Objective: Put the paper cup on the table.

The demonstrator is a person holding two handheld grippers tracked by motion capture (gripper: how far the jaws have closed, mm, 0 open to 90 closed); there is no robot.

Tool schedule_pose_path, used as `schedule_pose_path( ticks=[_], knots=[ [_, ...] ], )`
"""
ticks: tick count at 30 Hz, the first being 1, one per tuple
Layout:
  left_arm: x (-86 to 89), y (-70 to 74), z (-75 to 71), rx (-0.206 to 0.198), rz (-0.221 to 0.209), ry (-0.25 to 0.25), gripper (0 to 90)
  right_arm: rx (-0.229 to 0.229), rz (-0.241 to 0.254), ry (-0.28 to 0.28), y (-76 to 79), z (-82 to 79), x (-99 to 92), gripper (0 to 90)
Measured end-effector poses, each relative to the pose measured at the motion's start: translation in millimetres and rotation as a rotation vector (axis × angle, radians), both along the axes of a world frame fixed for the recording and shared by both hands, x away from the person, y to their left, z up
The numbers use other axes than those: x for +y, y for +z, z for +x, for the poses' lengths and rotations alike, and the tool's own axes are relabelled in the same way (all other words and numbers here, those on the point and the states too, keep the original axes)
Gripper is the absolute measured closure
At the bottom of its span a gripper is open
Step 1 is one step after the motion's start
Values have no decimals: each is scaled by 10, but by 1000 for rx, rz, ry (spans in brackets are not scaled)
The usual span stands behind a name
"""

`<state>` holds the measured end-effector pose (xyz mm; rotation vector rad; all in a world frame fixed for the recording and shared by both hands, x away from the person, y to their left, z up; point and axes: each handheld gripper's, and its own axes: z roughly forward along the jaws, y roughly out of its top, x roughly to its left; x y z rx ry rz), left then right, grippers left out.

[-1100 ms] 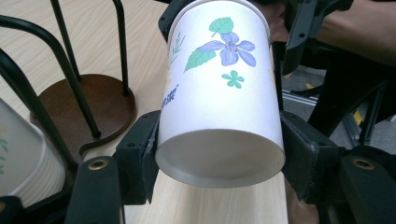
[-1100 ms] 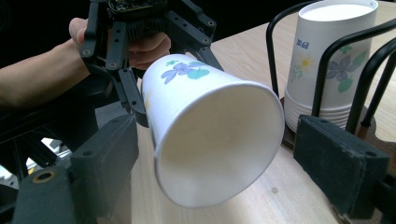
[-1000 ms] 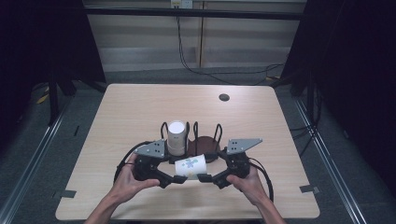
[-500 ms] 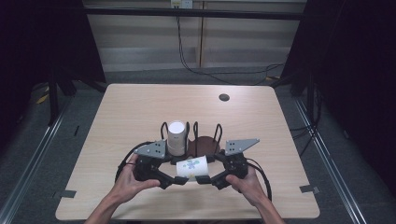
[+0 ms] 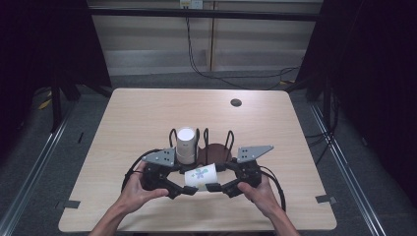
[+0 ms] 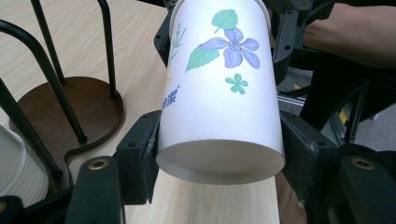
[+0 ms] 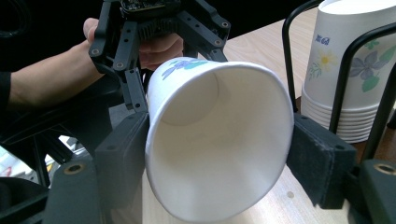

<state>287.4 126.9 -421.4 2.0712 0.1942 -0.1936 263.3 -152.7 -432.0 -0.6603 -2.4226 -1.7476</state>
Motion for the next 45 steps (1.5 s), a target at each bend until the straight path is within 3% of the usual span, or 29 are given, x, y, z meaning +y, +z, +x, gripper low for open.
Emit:
schedule_pose_path(
  ticks=[6,14,21,27,34,45],
  knots=[
    [-4,-13,19,3,14,2,349,26,12,1,-16,29,-12,283],
    [-19,-25,27,1,23,20,311,24,14,6,-13,30,-17,305],
    [-50,-36,11,-2,40,37,200,17,15,-4,5,13,-37,310],
    [-30,-43,31,2,41,43,156,16,11,-19,9,21,-67,309],
    [-4,-67,37,-9,72,56,158,12,-3,-54,43,23,-127,309],
    [70,-81,66,-23,69,88,158,13,-19,-81,59,30,-180,309]
  ],
)
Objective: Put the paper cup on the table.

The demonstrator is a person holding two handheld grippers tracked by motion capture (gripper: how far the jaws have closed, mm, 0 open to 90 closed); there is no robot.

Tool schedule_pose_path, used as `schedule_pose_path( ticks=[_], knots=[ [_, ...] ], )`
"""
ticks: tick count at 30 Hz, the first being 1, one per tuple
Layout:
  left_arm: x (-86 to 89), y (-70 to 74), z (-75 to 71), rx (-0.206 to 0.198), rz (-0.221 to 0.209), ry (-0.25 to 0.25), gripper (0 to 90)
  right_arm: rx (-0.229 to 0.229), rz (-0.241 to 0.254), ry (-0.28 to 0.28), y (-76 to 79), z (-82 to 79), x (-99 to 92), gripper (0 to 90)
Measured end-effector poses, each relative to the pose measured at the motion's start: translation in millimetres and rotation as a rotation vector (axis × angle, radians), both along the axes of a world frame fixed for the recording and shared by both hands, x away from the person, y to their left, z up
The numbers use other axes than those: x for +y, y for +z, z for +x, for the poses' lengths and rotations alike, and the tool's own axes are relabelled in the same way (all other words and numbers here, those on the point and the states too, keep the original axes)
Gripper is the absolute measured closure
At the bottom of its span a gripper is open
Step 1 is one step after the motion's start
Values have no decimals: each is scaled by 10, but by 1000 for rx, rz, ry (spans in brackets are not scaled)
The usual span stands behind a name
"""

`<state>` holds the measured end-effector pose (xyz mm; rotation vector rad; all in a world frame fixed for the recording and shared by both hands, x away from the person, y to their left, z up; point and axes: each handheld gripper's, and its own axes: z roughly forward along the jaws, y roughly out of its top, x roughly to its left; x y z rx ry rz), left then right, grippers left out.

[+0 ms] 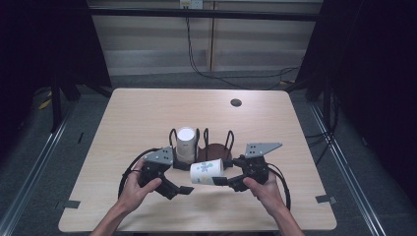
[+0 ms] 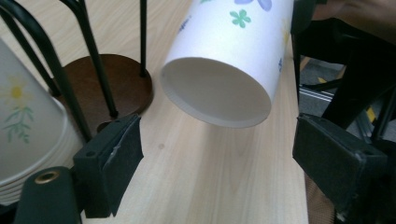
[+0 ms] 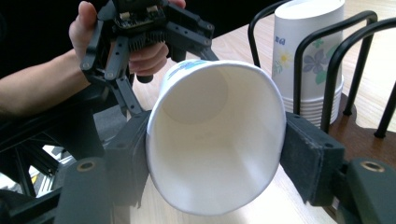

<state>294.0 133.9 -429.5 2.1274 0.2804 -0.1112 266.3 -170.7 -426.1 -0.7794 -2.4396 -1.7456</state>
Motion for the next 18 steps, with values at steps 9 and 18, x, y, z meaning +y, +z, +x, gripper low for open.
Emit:
schedule_pose_path(
  ticks=[9,18],
  knots=[
    [67,-29,-20,7,15,36,159,5,-32,-28,-9,-17,-53,309],
    [182,-23,5,-2,22,73,159,5,-50,-62,-7,-53,-161,309]
  ],
)
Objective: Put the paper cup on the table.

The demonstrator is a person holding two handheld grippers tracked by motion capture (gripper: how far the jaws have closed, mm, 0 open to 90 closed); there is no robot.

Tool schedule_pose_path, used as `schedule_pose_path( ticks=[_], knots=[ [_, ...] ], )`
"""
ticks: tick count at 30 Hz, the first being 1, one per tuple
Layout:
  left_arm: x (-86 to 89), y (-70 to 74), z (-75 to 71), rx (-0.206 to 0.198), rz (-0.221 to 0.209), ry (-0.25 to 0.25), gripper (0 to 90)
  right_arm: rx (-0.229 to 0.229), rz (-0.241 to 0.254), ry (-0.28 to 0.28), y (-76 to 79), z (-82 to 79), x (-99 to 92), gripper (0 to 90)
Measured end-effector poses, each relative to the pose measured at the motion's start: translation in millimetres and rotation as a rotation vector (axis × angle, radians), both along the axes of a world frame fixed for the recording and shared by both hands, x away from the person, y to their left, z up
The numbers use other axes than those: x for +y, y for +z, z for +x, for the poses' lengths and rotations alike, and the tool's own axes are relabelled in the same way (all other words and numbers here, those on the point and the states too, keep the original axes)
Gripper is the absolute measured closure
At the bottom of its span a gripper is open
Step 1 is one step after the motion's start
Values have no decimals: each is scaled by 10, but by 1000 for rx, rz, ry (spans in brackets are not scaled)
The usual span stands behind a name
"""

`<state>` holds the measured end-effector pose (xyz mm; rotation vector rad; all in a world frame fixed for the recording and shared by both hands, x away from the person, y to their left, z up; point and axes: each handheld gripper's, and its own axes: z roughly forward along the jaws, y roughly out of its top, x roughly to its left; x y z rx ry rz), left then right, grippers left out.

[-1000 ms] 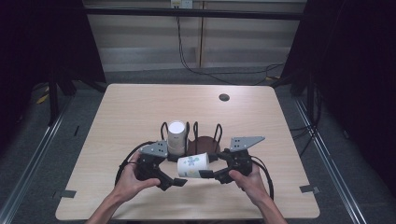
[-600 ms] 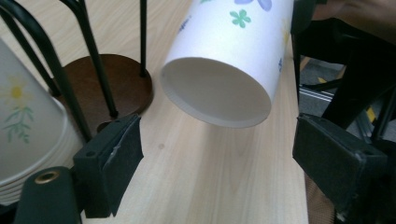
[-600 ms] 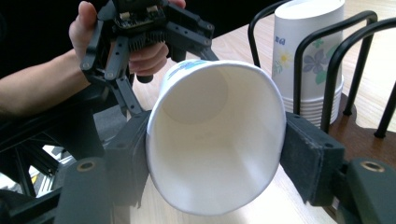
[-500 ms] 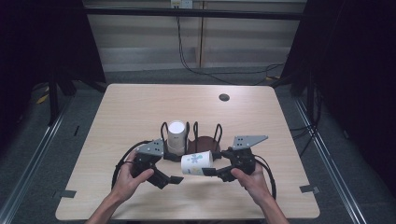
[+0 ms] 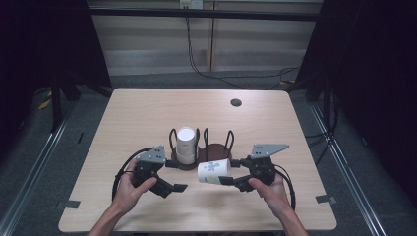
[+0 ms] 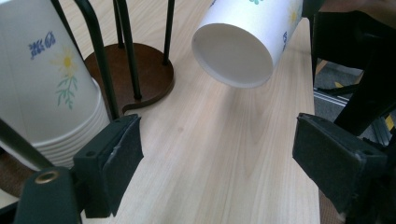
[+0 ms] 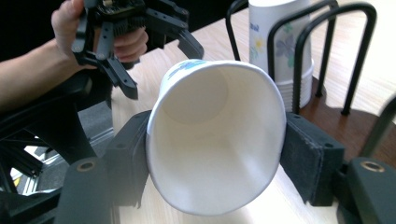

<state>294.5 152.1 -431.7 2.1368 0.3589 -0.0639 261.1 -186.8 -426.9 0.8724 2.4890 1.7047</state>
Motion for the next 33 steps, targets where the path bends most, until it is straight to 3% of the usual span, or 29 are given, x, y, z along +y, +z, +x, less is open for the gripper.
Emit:
schedule_pose_path(
  ticks=[22,33],
  knots=[
    [65,-81,36,10,37,11,159,-3,-78,-89,87,-22,-422,307],
    [101,-75,42,11,28,16,159,27,-174,-120,180,72,-551,305]
  ],
)
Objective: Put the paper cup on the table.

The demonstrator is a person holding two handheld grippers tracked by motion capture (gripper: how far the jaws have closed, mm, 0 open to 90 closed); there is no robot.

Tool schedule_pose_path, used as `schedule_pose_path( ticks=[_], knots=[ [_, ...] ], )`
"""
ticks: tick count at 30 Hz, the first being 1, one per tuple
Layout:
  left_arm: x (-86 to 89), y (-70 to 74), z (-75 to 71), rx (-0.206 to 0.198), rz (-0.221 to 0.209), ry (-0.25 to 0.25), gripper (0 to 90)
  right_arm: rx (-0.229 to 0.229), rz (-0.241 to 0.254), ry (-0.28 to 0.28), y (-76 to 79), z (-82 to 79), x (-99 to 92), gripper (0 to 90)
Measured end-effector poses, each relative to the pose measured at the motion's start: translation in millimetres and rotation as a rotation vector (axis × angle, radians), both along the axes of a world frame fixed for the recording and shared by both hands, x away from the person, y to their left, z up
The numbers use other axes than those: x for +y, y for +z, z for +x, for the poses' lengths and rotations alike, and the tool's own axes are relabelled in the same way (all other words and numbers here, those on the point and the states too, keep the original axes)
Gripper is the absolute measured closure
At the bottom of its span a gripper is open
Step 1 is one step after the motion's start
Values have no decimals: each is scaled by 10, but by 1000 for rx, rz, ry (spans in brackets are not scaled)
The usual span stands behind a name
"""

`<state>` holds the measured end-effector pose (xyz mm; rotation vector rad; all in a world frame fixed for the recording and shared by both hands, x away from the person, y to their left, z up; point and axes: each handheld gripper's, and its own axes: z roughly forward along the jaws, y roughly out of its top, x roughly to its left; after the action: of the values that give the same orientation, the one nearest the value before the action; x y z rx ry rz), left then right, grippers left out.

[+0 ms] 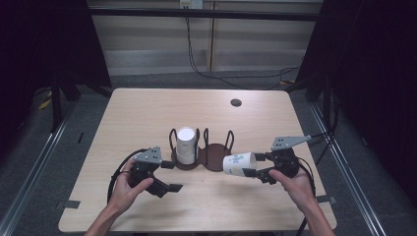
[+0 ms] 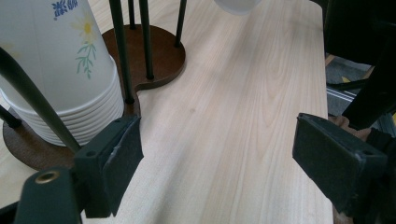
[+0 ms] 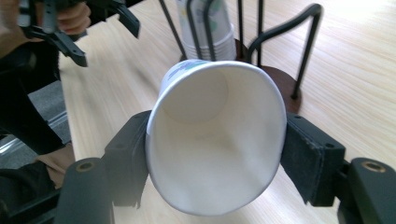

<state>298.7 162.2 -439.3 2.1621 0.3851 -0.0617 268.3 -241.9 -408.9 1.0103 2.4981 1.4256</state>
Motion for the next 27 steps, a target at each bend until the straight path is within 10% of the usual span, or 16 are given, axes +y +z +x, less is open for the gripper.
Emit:
schedule_pose_path(
  ticks=[27],
  knots=[
    [-9,-13,-1,-2,9,-15,159,87,-299,-63,110,326,-29,294]
  ],
)
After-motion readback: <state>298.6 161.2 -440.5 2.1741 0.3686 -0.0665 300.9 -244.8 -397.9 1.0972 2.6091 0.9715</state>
